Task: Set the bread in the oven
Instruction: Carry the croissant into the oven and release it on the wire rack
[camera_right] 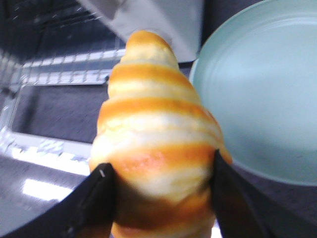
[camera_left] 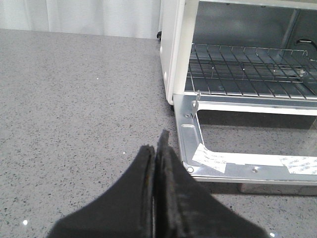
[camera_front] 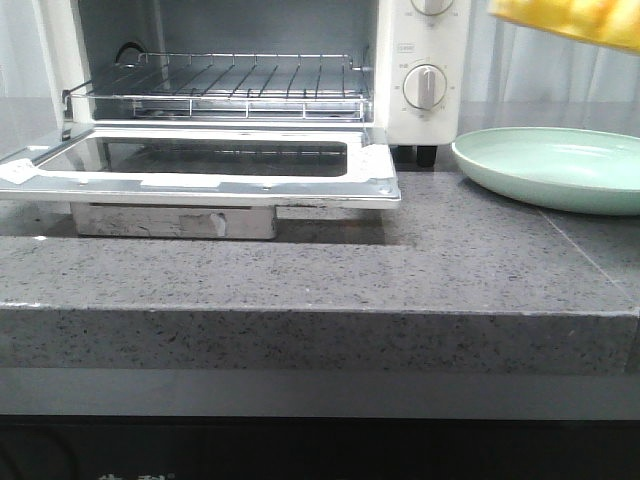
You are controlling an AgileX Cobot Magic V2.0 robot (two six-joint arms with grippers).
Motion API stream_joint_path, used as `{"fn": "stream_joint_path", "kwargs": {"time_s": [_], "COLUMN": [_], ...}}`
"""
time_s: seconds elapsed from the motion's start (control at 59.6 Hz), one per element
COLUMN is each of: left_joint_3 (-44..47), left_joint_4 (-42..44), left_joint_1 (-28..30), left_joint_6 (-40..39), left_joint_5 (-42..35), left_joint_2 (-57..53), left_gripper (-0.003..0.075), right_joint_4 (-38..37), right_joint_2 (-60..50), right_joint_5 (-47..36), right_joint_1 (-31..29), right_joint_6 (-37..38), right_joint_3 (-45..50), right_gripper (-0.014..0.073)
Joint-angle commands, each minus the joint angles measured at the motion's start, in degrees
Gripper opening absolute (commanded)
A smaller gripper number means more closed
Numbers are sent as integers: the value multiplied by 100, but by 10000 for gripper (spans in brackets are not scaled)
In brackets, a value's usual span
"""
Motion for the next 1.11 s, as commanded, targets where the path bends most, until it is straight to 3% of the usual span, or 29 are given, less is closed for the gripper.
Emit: {"fn": "stream_joint_path", "kwargs": {"time_s": [0.0, 0.235, 0.336, 0.57, 0.671, 1.091], "left_joint_3": [-148, -148, -148, -148, -148, -148], "left_joint_4": [-61, -61, -61, -61, -61, -61], "left_joint_1": [0, 0, 0, 0, 0, 0], "left_joint_6": [-16, -16, -16, -16, -16, -16], "left_joint_5": [-429, -429, -429, -429, -429, -429], "left_joint_2": [38, 38, 38, 38, 38, 38], "left_gripper": [-20, -20, -20, -20, -20, -20], "right_joint_4": [534, 817, 880, 985, 1005, 1100], "right_joint_2": [-214, 577, 1276, 2564, 2973, 3950], "right_joint_5": [-607, -2090, -2618, -3115, -3182, -3364], "right_joint_1": [707, 2556, 2974, 2935, 2762, 2449], "right_joint_6": [-97, -97, -97, -91, -86, -86], "right_joint_3": [57, -241, -729, -1887, -2305, -3185], "right_gripper": [97, 98, 98, 104, 175, 225]}}
